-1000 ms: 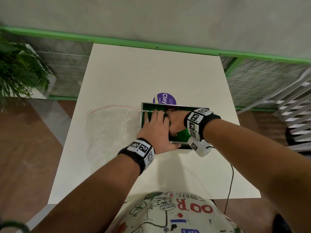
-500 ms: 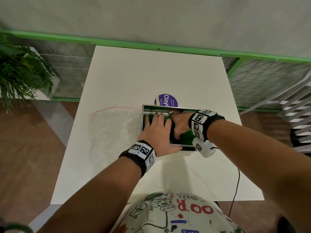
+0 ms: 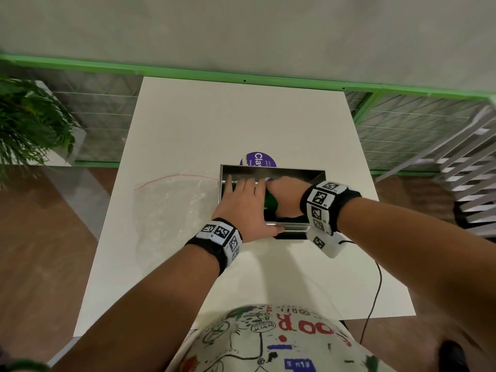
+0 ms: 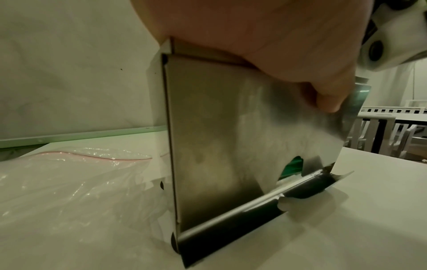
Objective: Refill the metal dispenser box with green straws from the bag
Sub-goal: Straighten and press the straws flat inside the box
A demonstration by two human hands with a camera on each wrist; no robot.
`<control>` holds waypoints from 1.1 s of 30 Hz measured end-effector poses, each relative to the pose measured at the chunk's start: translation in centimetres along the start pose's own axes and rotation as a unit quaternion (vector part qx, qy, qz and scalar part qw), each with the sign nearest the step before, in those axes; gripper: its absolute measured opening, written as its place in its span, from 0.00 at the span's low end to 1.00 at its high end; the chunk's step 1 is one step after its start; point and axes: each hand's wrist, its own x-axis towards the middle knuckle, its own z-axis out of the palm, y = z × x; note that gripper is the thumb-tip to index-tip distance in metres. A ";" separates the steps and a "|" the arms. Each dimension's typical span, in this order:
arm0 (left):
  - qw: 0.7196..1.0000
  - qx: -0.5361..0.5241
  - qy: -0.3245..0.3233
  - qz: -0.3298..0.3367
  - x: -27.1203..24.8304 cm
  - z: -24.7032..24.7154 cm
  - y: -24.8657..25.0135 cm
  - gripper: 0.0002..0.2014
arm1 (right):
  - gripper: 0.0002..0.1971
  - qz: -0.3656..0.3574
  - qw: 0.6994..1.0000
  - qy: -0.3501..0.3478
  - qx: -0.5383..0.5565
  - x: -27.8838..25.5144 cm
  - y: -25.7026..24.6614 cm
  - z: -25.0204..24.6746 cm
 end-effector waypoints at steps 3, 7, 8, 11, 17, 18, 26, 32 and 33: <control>0.999 -0.008 0.049 0.015 0.8 -0.4 -0.6 0.58 | 0.19 0.000 0.999 0.044 0.010 -0.2 0.7 -1.0; 0.998 -0.012 0.054 0.025 1.1 -0.6 -0.8 0.58 | 0.17 -0.015 0.997 0.070 0.018 -0.5 1.4 -1.7; 0.997 -0.021 0.062 0.030 1.0 -0.9 -0.8 0.57 | 0.16 -0.016 0.997 0.069 0.020 -0.6 1.5 -1.7; 0.983 -0.100 0.147 0.054 0.6 -2.0 -1.4 0.46 | 0.11 -0.021 0.998 0.045 0.034 -0.6 1.5 -1.3; 0.957 -0.191 0.213 -0.051 1.3 -2.9 -3.8 0.27 | 0.24 -0.028 0.999 0.014 0.036 -0.2 2.2 -1.9; 0.958 -0.195 0.196 -0.078 1.5 -2.6 -4.1 0.27 | 0.24 -0.024 0.998 0.027 0.043 0.0 2.3 -2.0; 0.930 -0.301 0.129 -0.166 1.9 -1.4 -4.7 0.23 | 0.29 -0.027 0.998 0.006 0.055 0.3 2.3 -0.6; 0.924 -0.313 0.143 -0.167 1.9 -1.0 -4.9 0.21 | 0.27 -0.007 0.990 0.075 0.117 0.7 2.4 -1.0; 0.923 -0.314 0.144 -0.169 1.9 -1.0 -4.9 0.20 | 0.26 -0.009 0.989 0.076 0.126 0.6 2.5 -1.2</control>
